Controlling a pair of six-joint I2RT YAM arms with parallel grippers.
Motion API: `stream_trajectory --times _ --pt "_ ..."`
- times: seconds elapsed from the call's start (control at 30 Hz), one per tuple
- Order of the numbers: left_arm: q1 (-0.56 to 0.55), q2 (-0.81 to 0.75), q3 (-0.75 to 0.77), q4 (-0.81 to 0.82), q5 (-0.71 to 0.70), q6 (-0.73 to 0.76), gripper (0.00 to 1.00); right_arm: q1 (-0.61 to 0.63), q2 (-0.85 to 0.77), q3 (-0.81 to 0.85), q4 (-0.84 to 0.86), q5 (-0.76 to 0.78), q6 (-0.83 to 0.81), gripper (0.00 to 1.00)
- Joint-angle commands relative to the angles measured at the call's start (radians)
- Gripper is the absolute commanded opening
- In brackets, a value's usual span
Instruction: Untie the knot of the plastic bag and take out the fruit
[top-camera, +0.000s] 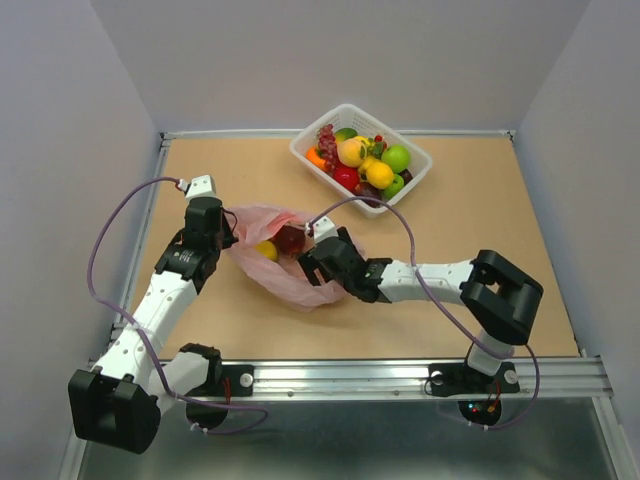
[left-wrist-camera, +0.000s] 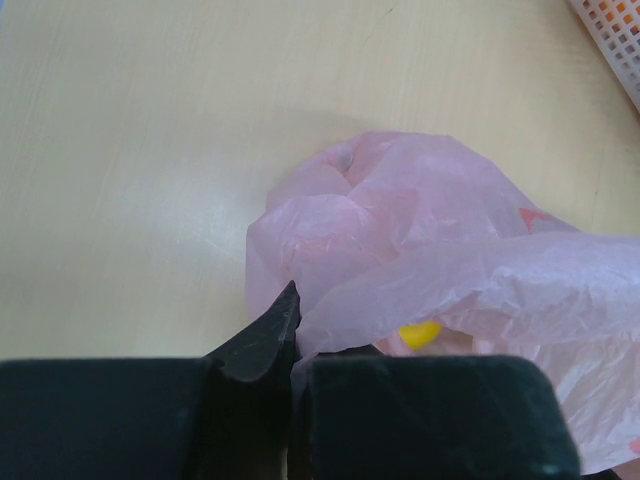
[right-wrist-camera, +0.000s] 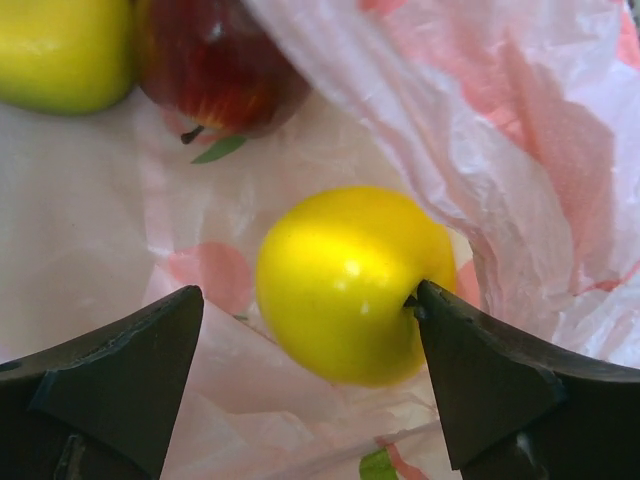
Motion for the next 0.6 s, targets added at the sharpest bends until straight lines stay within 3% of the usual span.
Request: stream_trajectory --times 0.0,0.07,0.2,0.4,0.57 --pt "0.003 -0.003 -0.014 0.031 0.002 0.013 0.12 0.006 0.040 -0.050 0.019 0.019 0.079 0.93" --pt "0.003 -0.003 -0.015 0.031 0.002 0.013 0.12 0.006 0.049 -0.056 0.019 0.052 0.099 1.00" --pt "0.003 0.000 -0.017 0.034 0.006 0.016 0.12 0.008 0.040 -0.076 0.019 0.041 0.125 1.00" --pt "0.003 0.007 -0.015 0.033 0.013 0.017 0.12 0.008 0.026 -0.092 0.048 0.018 0.117 0.89" --pt "0.003 0.007 -0.017 0.036 0.017 0.017 0.12 0.006 0.009 -0.070 0.063 0.022 0.139 0.96"
